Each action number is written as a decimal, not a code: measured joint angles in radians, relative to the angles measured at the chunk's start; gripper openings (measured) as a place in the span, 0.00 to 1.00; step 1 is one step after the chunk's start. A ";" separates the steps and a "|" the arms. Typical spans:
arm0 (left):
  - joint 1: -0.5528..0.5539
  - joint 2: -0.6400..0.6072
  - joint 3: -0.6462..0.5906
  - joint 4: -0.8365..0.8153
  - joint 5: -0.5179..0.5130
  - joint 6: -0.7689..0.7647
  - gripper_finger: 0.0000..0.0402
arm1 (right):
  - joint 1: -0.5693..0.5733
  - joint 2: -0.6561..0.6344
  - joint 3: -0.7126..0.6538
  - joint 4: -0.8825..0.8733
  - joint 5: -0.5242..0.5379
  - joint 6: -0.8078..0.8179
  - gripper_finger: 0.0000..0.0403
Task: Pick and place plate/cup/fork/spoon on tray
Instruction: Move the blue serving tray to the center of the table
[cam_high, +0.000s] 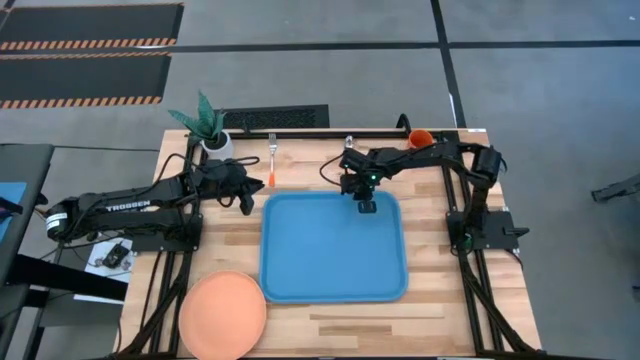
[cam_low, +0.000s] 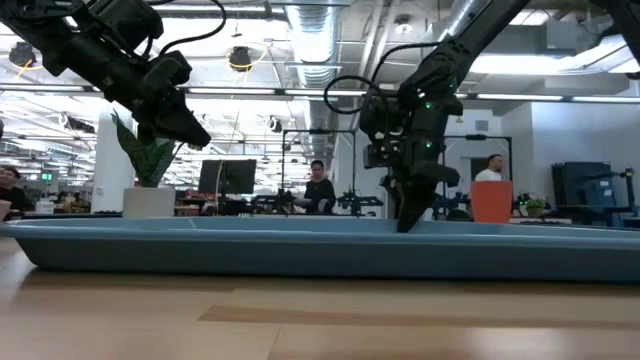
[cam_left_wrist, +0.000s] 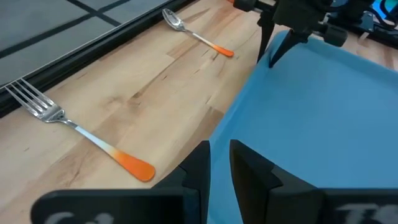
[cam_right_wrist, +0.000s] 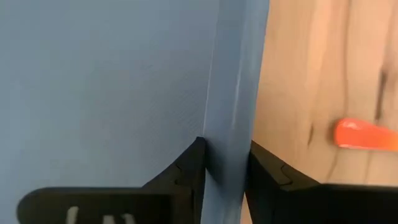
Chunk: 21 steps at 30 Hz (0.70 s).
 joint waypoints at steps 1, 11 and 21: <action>0.000 0.000 0.000 0.001 0.000 0.000 0.11 | 0.004 0.000 0.000 0.017 0.011 0.000 0.28; 0.000 0.000 0.000 -0.002 -0.001 0.011 0.11 | -0.005 -0.006 0.000 0.062 0.036 0.051 0.46; -0.048 0.091 0.000 0.006 0.125 0.085 0.11 | -0.041 -0.128 -0.001 -0.035 0.047 0.179 0.43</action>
